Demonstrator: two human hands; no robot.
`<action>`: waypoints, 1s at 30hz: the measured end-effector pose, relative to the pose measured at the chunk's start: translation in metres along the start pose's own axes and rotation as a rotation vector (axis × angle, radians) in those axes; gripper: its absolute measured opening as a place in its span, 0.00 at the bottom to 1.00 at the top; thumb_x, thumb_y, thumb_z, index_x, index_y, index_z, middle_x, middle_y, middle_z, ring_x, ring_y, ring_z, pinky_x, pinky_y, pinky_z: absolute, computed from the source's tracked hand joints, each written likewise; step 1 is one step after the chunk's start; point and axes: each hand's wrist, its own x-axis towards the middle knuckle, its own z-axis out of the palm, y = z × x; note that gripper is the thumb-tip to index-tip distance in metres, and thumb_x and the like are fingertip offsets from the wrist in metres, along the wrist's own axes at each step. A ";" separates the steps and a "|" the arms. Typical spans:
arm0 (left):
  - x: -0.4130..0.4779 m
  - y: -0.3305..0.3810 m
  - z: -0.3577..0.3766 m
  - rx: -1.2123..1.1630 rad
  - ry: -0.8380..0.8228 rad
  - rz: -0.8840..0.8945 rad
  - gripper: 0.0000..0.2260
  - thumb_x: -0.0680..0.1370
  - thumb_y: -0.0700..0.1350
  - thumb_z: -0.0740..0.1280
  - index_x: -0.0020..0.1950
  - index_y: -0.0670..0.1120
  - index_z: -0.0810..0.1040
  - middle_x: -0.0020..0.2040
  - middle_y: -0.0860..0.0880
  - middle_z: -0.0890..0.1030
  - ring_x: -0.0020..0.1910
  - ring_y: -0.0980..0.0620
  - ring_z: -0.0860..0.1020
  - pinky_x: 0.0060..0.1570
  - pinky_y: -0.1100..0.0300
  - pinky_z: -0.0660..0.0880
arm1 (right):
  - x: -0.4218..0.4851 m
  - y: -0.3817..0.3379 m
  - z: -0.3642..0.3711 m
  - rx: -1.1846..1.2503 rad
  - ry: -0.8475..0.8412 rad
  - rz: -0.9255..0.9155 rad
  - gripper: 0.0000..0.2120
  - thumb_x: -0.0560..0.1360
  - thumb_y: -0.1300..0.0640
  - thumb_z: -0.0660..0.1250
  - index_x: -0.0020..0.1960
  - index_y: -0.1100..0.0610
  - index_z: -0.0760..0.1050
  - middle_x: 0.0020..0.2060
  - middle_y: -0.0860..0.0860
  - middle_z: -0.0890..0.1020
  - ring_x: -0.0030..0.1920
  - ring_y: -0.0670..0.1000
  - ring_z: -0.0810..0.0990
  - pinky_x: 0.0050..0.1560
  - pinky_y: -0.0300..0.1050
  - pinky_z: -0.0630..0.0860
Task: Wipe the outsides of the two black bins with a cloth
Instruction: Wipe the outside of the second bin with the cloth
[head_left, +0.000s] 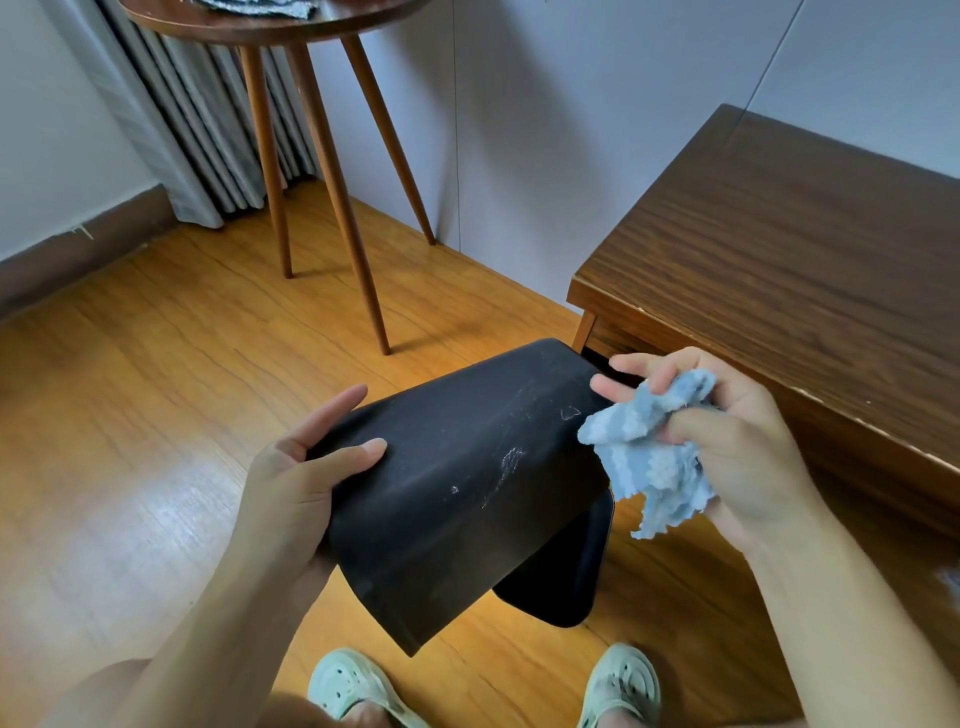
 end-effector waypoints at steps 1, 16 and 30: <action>0.000 0.001 0.001 0.000 0.005 0.003 0.21 0.76 0.34 0.70 0.61 0.57 0.83 0.58 0.51 0.83 0.55 0.45 0.82 0.44 0.54 0.79 | 0.000 0.000 0.001 0.021 -0.010 0.013 0.17 0.76 0.77 0.61 0.42 0.57 0.77 0.55 0.56 0.85 0.55 0.57 0.86 0.55 0.55 0.83; 0.001 0.004 -0.001 -0.068 0.086 0.002 0.21 0.76 0.33 0.70 0.63 0.56 0.83 0.56 0.51 0.83 0.49 0.47 0.84 0.31 0.63 0.80 | -0.003 -0.001 0.008 -0.074 -0.278 0.164 0.34 0.77 0.74 0.64 0.75 0.45 0.69 0.63 0.48 0.83 0.64 0.49 0.81 0.56 0.46 0.82; -0.001 0.000 0.002 -0.118 0.052 -0.065 0.21 0.75 0.34 0.70 0.61 0.56 0.84 0.58 0.47 0.84 0.52 0.44 0.85 0.36 0.59 0.81 | -0.008 0.027 0.037 -0.983 0.342 -0.475 0.20 0.72 0.67 0.72 0.60 0.50 0.83 0.58 0.48 0.72 0.48 0.43 0.76 0.37 0.29 0.77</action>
